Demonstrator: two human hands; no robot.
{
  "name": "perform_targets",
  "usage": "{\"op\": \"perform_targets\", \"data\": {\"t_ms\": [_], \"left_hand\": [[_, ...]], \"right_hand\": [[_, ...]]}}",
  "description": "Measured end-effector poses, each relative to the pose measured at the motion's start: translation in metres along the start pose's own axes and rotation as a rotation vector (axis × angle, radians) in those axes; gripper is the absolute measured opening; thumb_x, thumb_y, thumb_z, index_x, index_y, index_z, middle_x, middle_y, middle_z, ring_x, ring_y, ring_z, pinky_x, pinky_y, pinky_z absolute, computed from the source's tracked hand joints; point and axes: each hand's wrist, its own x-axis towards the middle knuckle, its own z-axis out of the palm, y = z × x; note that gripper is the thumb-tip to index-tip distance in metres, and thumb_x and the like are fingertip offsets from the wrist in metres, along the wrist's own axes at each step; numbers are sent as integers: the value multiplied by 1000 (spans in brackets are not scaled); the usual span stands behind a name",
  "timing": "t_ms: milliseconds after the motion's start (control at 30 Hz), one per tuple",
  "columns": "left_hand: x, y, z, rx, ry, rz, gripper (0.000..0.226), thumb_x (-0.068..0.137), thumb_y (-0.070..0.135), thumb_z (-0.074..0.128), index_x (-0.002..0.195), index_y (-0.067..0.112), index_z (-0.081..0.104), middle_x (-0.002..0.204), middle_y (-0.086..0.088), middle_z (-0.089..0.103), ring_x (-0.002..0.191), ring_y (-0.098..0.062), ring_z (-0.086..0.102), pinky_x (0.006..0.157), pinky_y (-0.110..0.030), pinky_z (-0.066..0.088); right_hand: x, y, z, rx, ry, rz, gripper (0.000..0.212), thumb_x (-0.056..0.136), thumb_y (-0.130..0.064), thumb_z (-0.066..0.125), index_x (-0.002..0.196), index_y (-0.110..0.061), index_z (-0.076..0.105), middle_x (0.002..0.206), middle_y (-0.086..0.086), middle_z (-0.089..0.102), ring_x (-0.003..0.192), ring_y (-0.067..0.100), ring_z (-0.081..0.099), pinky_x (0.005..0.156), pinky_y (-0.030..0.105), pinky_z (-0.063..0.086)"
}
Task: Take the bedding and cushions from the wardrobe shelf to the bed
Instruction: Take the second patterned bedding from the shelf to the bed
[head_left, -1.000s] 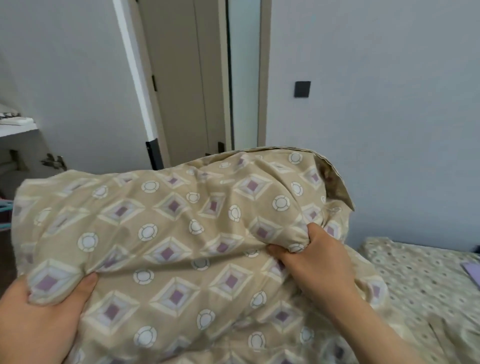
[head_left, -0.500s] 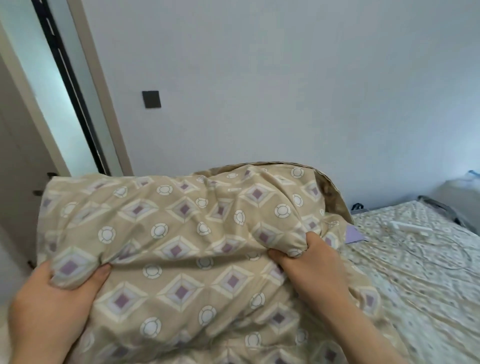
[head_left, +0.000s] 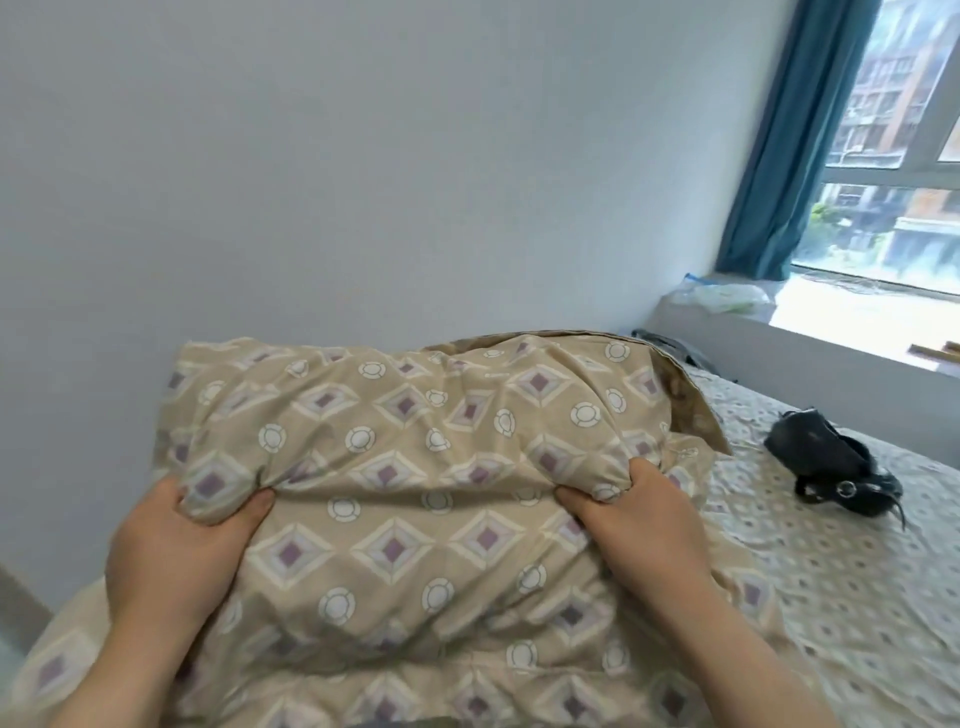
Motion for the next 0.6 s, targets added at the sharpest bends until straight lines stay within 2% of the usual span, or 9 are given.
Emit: {"op": "perform_targets", "data": {"t_ms": [133, 267, 333, 433, 600], "left_hand": [[77, 9, 99, -93, -150, 74, 50, 55, 63, 66, 83, 21, 60, 78, -2, 62, 80, -35, 60, 64, -38, 42], [146, 34, 209, -176, -307, 208, 53, 57, 62, 66, 86, 18, 62, 83, -6, 65, 82, -35, 61, 64, -37, 41], [167, 49, 261, -217, -409, 253, 50, 60, 60, 68, 87, 18, 61, 81, 0, 61, 83, -34, 61, 65, -35, 39], [173, 69, 316, -247, -503, 302, 49, 60, 60, 68, 88, 20, 60, 81, 6, 56, 84, -31, 60, 65, -34, 37], [141, 104, 394, -350, -664, 371, 44, 61, 59, 69, 88, 25, 58, 81, 10, 56, 76, -21, 54, 65, -32, 38]], "right_hand": [[55, 13, 32, -32, 95, 136, 59, 50, -80, 58, 84, -33, 53, 79, -11, 62, 82, 23, 62, 66, 36, 48], [103, 29, 52, -76, 253, 279, 58, 51, -78, 60, 87, -33, 55, 80, -8, 64, 83, 26, 63, 66, 37, 49], [120, 39, 56, -102, 313, 365, 58, 51, -79, 60, 84, -32, 54, 75, -12, 58, 78, 24, 61, 65, 37, 49], [129, 55, 52, -124, 376, 446, 53, 52, -79, 61, 78, -34, 49, 70, -18, 52, 70, 19, 56, 60, 35, 44], [121, 101, 35, -188, 488, 593, 53, 54, -78, 61, 77, -32, 50, 73, -16, 56, 68, 17, 55, 56, 33, 42]]}}
